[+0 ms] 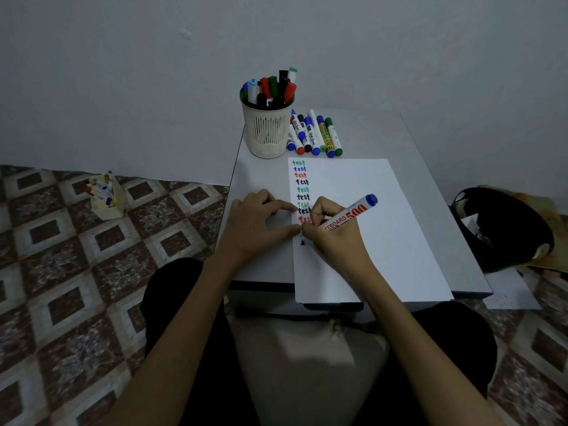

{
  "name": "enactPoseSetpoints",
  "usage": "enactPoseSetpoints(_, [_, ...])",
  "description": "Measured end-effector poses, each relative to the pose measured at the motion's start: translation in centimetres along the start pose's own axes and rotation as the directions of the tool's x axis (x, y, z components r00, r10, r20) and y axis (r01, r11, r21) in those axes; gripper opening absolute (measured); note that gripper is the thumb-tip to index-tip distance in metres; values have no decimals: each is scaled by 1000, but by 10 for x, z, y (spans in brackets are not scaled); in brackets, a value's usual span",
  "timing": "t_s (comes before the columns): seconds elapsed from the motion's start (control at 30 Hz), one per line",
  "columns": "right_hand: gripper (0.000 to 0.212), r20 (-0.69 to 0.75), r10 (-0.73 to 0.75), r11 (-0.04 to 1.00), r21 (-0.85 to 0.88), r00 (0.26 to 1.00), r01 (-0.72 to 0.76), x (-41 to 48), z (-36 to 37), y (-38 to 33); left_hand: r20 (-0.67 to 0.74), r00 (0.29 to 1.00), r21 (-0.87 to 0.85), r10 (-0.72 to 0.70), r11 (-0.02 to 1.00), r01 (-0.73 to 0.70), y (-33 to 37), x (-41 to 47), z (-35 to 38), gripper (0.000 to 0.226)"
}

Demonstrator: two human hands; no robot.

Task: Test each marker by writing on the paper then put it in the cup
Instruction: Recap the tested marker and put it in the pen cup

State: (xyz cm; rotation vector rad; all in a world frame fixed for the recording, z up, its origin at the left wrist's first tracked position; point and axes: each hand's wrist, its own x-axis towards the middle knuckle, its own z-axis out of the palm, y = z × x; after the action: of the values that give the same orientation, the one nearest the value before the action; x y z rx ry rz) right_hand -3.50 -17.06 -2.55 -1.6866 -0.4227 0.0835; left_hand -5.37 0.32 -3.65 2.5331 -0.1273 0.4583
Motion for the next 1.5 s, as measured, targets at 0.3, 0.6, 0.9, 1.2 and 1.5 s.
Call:
enactPoseSetpoints(0.3, [23,-33,51,999,16,998,-50,3,-3,4,4,1000,7,-11,1000,11,1,0,-1,55])
enactPoseSetpoints(0.6, [25,-37,36,997,-61,999,-38,2,-2,4,9,1000,13,-15,1000,15,1,0,-1,56])
enactPoseSetpoints(0.9, [26,-98,31,997,-72,995,-38,1,-3,-1,16,1000,0,-17,1000,17,2,0,-2,56])
enactPoseSetpoints(1.2, [32,-90,41,997,-60,995,-46,0,-5,-4,14,1000,5,-15,1000,15,2,0,-2,55])
enactPoseSetpoints(1.5, [25,-137,42,999,-15,990,-45,-2,-3,-4,12,1000,-11,-6,1000,6,3,0,-3,54])
